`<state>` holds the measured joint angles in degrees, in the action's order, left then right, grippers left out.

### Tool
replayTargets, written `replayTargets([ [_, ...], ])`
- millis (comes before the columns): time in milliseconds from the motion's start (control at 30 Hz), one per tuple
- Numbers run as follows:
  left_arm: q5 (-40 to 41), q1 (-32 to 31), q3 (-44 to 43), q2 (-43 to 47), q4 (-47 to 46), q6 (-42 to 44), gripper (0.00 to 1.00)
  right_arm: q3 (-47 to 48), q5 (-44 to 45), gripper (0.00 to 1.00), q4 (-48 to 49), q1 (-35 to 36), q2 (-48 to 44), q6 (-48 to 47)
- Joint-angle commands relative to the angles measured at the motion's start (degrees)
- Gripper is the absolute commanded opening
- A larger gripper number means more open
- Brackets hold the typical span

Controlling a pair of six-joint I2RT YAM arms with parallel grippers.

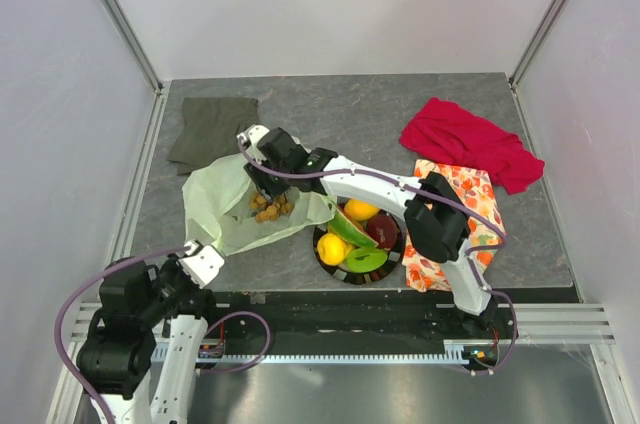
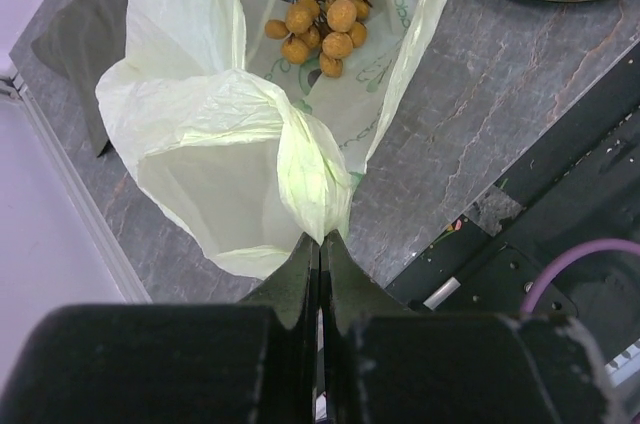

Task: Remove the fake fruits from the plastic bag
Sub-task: Take out the fake fruit from the plastic bag.

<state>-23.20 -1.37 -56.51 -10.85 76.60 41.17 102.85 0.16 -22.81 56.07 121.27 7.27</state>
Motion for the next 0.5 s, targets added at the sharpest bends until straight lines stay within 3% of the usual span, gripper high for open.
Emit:
replayTargets([
  [0, -2.4, 0.2, -2.5, 0.7, 8.7, 3.9, 0.02, 5.1, 9.3, 0.56, 2.9, -0.2, 2.3, 10.7],
  [467, -1.1, 0.2, -4.9, 0.7, 11.6, 5.2, 0.02, 5.9, 13.1, 0.57, -2.3, 0.0, 9.4, 18.9],
])
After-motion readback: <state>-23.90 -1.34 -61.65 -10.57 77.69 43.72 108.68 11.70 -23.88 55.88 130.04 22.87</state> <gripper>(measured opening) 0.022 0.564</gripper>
